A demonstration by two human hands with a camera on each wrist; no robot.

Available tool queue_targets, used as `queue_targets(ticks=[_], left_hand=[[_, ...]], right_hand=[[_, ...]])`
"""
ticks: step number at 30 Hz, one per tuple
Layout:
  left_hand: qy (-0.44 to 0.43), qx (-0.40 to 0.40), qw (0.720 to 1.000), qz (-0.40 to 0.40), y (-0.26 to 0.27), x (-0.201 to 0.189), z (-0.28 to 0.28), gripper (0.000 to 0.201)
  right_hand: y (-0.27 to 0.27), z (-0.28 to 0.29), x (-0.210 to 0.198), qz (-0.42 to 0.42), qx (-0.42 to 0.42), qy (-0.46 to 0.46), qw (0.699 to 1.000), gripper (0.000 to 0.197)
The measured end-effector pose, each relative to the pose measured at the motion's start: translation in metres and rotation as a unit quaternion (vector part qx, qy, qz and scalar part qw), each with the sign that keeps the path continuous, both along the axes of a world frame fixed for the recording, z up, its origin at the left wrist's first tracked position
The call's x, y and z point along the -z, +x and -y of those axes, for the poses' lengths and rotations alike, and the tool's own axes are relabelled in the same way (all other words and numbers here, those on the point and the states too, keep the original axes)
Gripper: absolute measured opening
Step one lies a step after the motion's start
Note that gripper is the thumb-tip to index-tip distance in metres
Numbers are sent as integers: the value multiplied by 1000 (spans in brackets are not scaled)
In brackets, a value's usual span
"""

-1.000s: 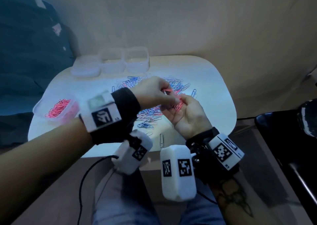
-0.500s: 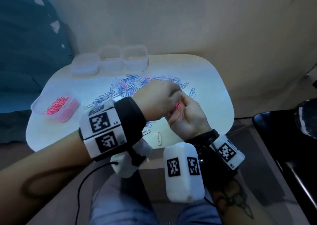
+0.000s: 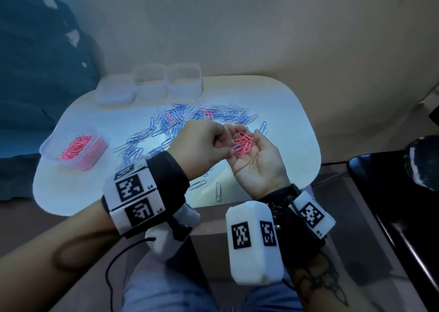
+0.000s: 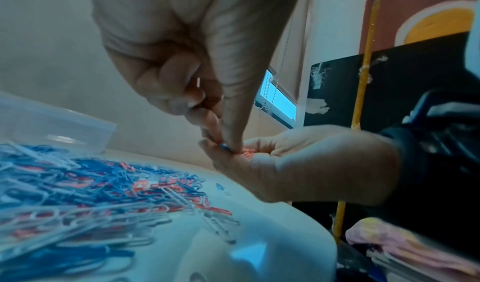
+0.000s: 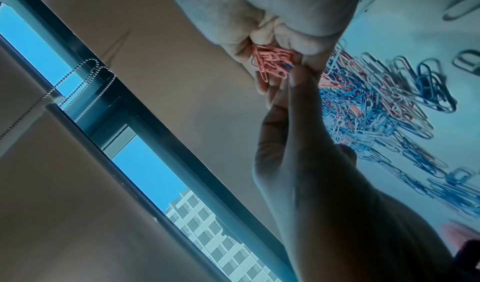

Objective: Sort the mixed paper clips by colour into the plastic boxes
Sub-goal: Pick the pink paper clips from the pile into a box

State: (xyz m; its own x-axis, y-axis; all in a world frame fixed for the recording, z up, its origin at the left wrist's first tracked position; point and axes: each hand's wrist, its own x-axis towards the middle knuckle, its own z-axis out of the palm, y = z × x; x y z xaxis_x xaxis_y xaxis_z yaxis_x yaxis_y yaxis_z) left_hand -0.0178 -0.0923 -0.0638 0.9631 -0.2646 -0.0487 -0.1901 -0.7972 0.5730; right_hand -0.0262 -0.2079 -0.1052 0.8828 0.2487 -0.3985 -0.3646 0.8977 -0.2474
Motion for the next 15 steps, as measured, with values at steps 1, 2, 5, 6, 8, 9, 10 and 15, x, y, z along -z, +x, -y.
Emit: queue_targets(ticks=[1,2,5,6,8,9,10,15], left_hand=[[4,-6,1000,-13,1,1,-1,27],[6,-16,999,-28,2,2,-2,31],[0,-25,998,-61,0,3,-5,26],[5,-19,997,-68,-2,3,-5,22],[17,-8,997,-75,-5,3,-7,21],[15,-7,997,-77,-5,3,-7,24],[11,-10,997,-79,-6,3,-8,27],[-50,-33,992,-114,-7,0,-12,19]], right_hand=[[0,-1,0,-1,0,9,1000,42],[-1,-1,0,-3,1,16,1000,42],[-1,-2,-1,-10,-1,25,1000,42],[-1,-3,0,-10,-4,22,1000,41],[-1,-6,1,-9,-11,7,1000,38],[-1,-7,1,-9,-11,5,1000,38],[-1,-7,1,-8,-8,7,1000,38],[0,-8,0,-1,-8,24,1000,39]])
